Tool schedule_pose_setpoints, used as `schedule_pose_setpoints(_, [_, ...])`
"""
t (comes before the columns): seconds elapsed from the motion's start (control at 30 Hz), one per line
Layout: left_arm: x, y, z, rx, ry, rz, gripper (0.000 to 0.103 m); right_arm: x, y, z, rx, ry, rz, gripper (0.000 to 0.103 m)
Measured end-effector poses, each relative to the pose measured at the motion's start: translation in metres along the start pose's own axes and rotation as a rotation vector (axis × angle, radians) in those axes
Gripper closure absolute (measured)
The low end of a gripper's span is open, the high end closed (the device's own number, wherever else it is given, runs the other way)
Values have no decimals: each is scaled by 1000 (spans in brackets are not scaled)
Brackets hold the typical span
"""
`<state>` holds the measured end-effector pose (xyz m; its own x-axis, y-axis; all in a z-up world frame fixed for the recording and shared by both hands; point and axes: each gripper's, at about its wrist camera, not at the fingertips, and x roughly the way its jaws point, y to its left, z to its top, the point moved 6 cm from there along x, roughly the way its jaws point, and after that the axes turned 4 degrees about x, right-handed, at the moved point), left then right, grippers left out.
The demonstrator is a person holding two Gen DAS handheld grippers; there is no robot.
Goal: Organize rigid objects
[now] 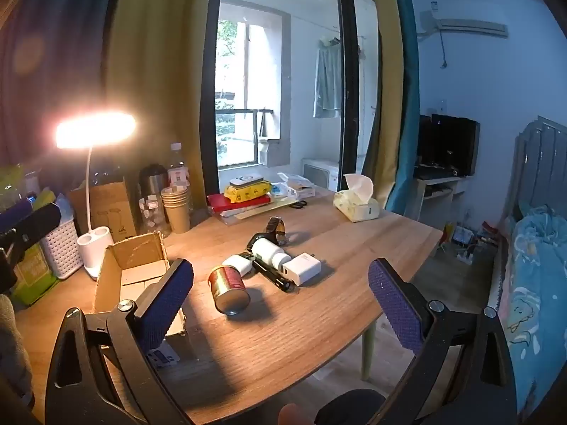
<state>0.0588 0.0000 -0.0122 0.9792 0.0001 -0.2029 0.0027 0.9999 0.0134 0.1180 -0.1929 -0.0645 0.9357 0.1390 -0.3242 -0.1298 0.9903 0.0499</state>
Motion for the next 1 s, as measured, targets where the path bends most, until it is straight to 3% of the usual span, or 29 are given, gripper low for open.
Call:
schedule_pose_setpoints(0.3, [6,-7,-27,5,100,-11,9,0,2,2,12,-28,-20,2])
schedule_pose_setpoints(0.4, [15,1,-16,-19,120,-7,9,1,-3,1,37,-31,-11,2])
schedule_pose_setpoints(1.0, [8,5,-11,-21,76,37,9,-6,-5,2,28,-27,9,2])
